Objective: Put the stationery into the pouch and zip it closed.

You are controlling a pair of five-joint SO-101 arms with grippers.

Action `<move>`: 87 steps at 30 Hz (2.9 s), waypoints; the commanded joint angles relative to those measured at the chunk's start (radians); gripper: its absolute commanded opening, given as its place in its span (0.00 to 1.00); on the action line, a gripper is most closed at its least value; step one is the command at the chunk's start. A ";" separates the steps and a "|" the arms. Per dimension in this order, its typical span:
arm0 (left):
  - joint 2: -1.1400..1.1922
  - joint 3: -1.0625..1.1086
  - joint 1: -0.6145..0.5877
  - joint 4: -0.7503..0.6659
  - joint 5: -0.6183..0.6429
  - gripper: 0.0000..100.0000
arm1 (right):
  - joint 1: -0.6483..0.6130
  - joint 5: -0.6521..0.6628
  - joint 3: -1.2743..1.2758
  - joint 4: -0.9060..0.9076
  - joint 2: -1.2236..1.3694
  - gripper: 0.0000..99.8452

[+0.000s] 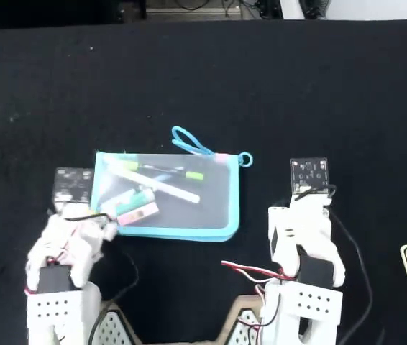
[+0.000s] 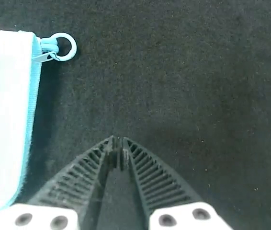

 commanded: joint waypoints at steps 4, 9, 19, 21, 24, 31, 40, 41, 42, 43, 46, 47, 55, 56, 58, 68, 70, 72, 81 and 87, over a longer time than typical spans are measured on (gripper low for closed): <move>-0.003 0.019 -0.076 0.017 -0.094 0.03 | 0.008 -0.009 -0.047 0.009 -0.019 0.01; -0.003 0.038 -0.047 0.018 -0.153 0.03 | 0.008 -0.009 -0.012 0.003 -0.019 0.01; 0.003 -0.024 0.150 0.146 -0.080 0.03 | 0.015 -0.009 -0.005 0.005 -0.019 0.01; 0.000 -0.024 0.196 0.144 -0.077 0.03 | 0.012 -0.009 -0.005 0.005 -0.019 0.01; -0.002 -0.025 0.271 0.144 -0.068 0.03 | 0.008 -0.009 -0.005 0.005 -0.019 0.01; -0.003 -0.018 0.423 0.012 0.051 0.03 | 0.012 -0.009 -0.005 0.006 -0.019 0.01; -0.003 -0.025 0.185 0.123 0.049 0.03 | 0.009 -0.029 0.005 0.011 -0.019 0.01; -0.003 -0.024 0.134 0.135 0.049 0.03 | 0.008 -0.054 0.008 0.009 -0.019 0.01; -0.003 -0.021 0.082 0.144 0.046 0.03 | 0.008 -0.071 0.013 0.005 -0.019 0.01; -0.003 -0.013 0.033 0.147 0.046 0.03 | 0.008 -0.078 0.019 0.005 -0.019 0.01; -0.003 0.028 -0.107 0.138 0.044 0.03 | -0.002 -0.017 0.070 0.002 -0.019 0.01; -0.005 0.036 -0.142 0.140 0.048 0.03 | -0.011 0.014 0.090 0.003 -0.019 0.01; -0.005 0.038 -0.243 0.137 0.049 0.03 | -0.026 -0.106 0.133 0.009 -0.019 0.01; -0.005 0.038 -0.243 0.137 0.048 0.03 | -0.023 -0.112 0.133 0.011 -0.019 0.01; -0.005 0.038 -0.243 0.137 0.048 0.03 | -0.008 -0.120 0.127 0.028 -0.019 0.01; -0.005 0.036 -0.242 0.137 0.046 0.03 | 0.002 -0.123 0.134 -0.005 -0.047 0.01; -0.005 0.036 -0.242 0.137 0.046 0.03 | 0.002 -0.123 0.150 0.018 -0.094 0.01; -0.005 0.036 -0.242 0.137 0.046 0.03 | 0.000 -0.123 0.157 0.069 -0.162 0.01; -0.005 0.036 -0.242 0.137 0.046 0.03 | -0.147 -0.206 0.145 0.356 -0.389 0.01; -0.005 0.036 -0.249 0.137 0.048 0.03 | -0.149 -0.201 0.147 0.342 -0.366 0.01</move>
